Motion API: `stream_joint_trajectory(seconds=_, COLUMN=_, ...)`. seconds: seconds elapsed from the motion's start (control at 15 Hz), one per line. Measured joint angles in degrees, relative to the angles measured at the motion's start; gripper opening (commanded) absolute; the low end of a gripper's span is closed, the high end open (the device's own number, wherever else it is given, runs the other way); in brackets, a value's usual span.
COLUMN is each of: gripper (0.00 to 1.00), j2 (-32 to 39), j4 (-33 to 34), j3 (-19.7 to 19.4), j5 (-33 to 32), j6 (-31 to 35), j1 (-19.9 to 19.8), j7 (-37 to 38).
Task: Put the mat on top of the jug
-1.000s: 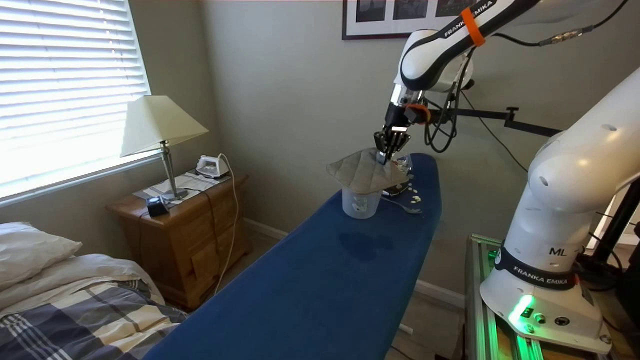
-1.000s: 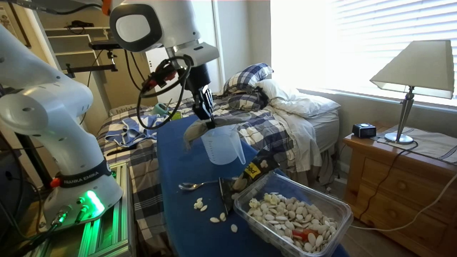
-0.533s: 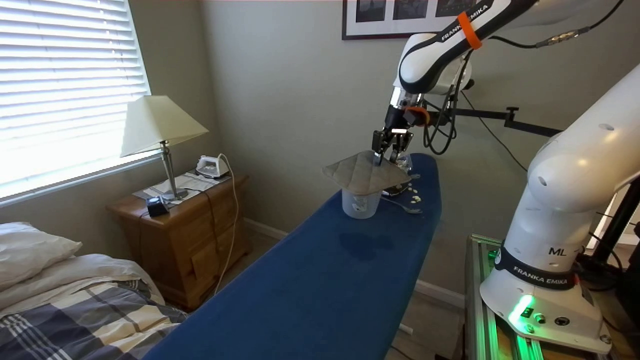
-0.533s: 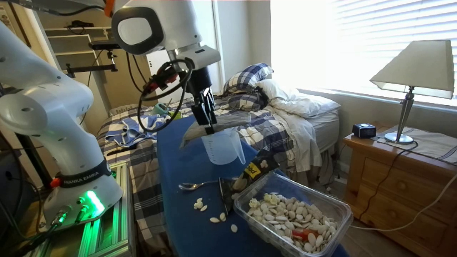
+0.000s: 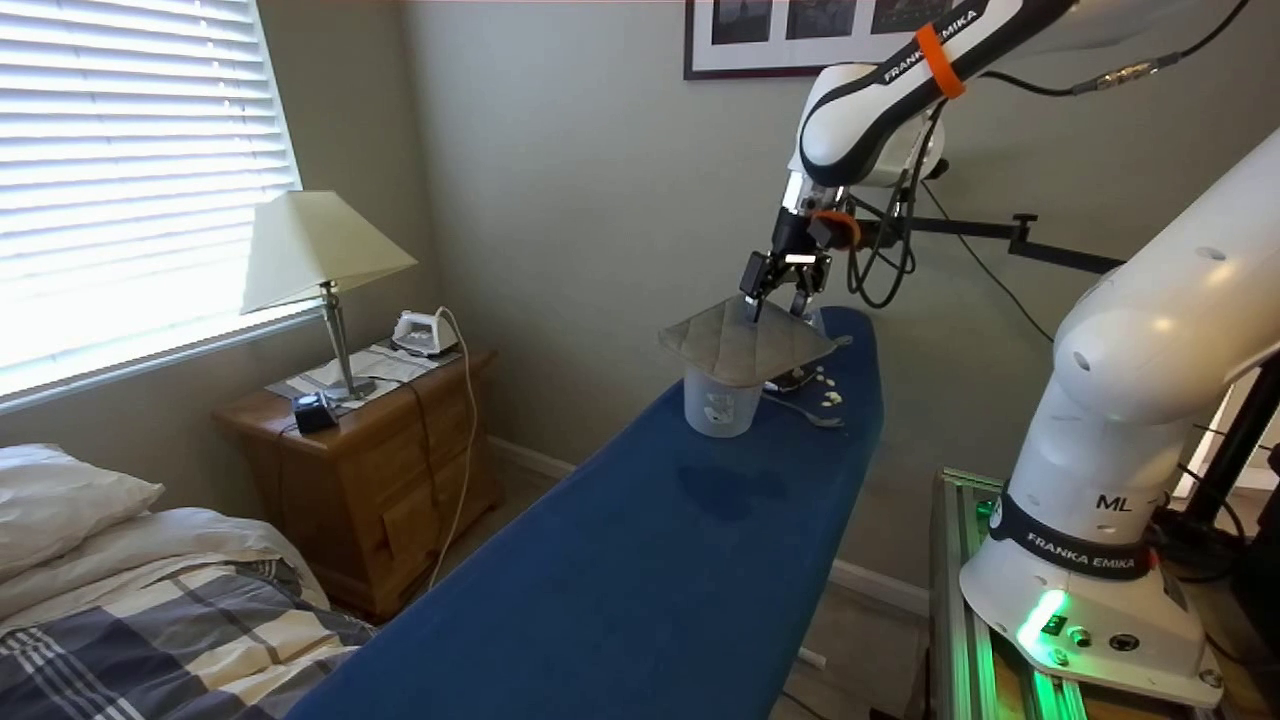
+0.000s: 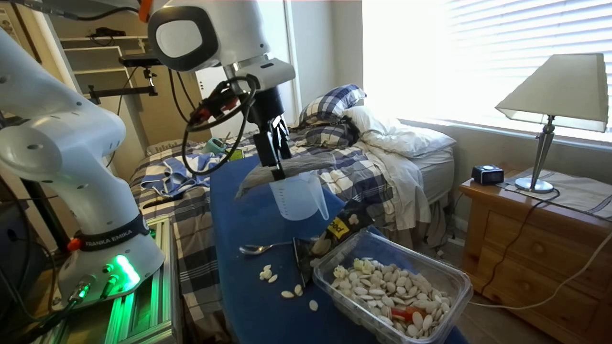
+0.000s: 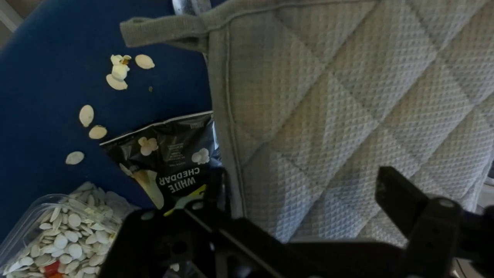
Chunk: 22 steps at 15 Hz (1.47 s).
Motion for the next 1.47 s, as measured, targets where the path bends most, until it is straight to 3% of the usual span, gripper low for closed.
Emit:
stream_joint_trajectory(seconds=0.47, gripper=1.0, j2=1.2, j4=0.2, j3=0.5, j5=0.3, j6=0.8, j1=0.0, j7=4.1)
stream_joint_trajectory(seconds=1.07, gripper=1.0, j2=4.5, j4=0.2, j3=1.2, j5=1.6, j6=8.2, j1=0.5, j7=9.6)
stream_joint_trajectory(seconds=1.27, gripper=1.0, j2=4.3, j4=0.4, j3=1.8, j5=2.0, j6=7.9, j1=0.8, j7=9.9)
stream_joint_trajectory(seconds=1.47, gripper=1.0, j2=2.9, j4=0.5, j3=3.3, j5=1.7, j6=3.6, j1=0.9, j7=9.9)
